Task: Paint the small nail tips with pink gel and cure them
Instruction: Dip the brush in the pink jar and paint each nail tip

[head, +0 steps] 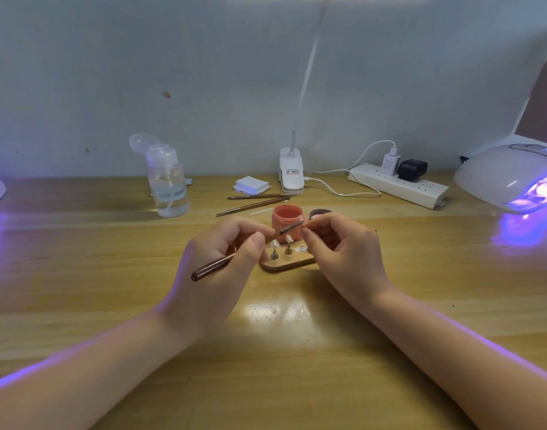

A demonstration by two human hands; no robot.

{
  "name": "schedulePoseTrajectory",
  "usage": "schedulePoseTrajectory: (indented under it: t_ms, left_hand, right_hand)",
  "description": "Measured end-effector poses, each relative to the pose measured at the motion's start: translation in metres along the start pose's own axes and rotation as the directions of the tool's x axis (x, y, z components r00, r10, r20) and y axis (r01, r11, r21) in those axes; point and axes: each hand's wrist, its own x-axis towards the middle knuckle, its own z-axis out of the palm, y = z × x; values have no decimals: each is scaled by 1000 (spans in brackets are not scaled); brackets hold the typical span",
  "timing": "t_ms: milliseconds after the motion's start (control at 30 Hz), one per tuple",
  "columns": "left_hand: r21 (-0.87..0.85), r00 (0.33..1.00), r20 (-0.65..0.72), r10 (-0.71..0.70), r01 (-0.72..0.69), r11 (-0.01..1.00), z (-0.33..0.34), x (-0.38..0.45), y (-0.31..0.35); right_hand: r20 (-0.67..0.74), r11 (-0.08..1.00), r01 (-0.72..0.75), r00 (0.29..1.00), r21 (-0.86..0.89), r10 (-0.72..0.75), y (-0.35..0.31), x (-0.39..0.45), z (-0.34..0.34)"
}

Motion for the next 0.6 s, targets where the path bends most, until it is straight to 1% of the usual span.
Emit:
schedulePoseTrajectory:
  t_ms: [100,200,300,367,467,533,600]
  left_hand:
    - [-13,1000,-11,20,-20,1000,-2,0,-1]
    - [-23,999,-52,-6,4,1000,-1,1,-2]
    - [-23,999,-32,-30,29,999,1,1,-4]
    - [-53,1000,-15,-18,17,998,0,-1,-4]
    - [-73,998,-55,9,-13,997,-2,-2,-3]
    - [-76,995,-95,-17,10,997,0,-1,-3]
    - [-63,996,-84,-40,34,997,1,-1,-3]
  right_hand:
    - [17,1000,-10,1000,-7,10,0,0,-1]
    - [14,1000,-30,999,9,30,0,0,-1]
    - [10,999,-45,999,27,45,0,0,0]
    - [12,998,-57,998,41,57,0,0,0]
    - [22,997,-63,998,54,62,-1,0,0]
    - [23,996,-65,998,57,64,-1,-1,-1]
    - [36,997,-57,998,43,56,-1,-1,-1]
